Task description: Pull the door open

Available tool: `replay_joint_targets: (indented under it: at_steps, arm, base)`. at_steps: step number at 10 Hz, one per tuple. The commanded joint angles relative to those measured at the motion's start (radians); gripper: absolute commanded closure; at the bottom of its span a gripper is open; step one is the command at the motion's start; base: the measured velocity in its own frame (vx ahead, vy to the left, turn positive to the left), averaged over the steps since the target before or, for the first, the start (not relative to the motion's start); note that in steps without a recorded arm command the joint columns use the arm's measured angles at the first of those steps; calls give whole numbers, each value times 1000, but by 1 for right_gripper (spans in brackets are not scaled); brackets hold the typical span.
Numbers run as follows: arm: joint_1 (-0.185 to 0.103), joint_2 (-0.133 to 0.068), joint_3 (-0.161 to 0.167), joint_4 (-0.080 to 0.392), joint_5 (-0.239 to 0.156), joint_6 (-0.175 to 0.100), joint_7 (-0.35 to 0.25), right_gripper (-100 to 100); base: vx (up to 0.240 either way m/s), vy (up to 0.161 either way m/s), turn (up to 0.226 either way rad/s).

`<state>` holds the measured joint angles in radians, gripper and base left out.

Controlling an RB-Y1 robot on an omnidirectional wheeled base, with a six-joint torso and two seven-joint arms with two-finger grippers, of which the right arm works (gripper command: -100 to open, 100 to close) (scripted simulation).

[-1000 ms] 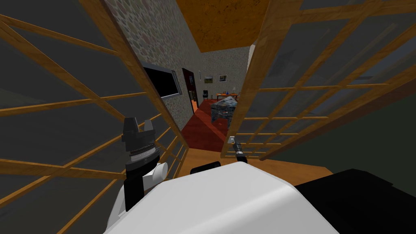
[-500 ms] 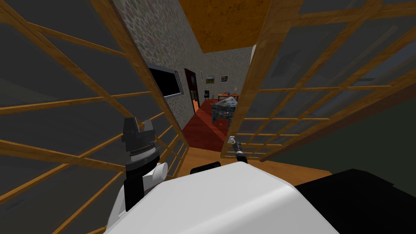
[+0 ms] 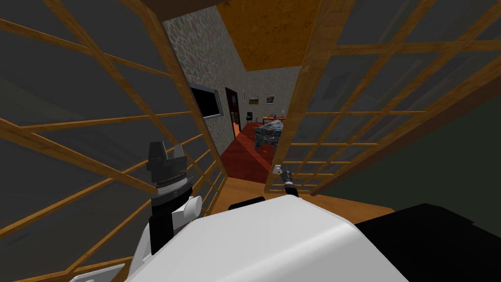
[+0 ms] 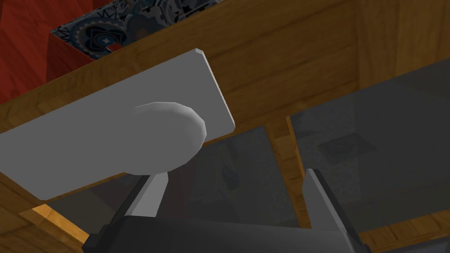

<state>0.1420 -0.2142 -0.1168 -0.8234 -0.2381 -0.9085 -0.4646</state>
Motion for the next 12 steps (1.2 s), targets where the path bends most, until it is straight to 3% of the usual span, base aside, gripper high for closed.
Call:
replay_joint_targets:
  at_steps: [1,2,4,5,8,10,12]
  arm:
    - [-2,18,30,-2,-11,4,-50,-100]
    - [-2,21,37,-6,-29,8,-79,-100]
    - [-2,21,37,-6,-29,8,-93,-100]
    - [-2,23,45,-10,-48,11,-133,-100]
    - [-2,23,45,-10,-48,11,-133,-100]
    - [-2,28,61,-19,-89,19,-201,-100]
    - [-2,28,61,-19,-89,19,-215,-100]
  base:
    - [-47,3,73]
    - [-69,-10,66]
    - [-33,-6,-4]
    - [-35,-13,34]
    - [-22,-3,12]
    - [-51,-14,76]
    - [-42,-17,8]
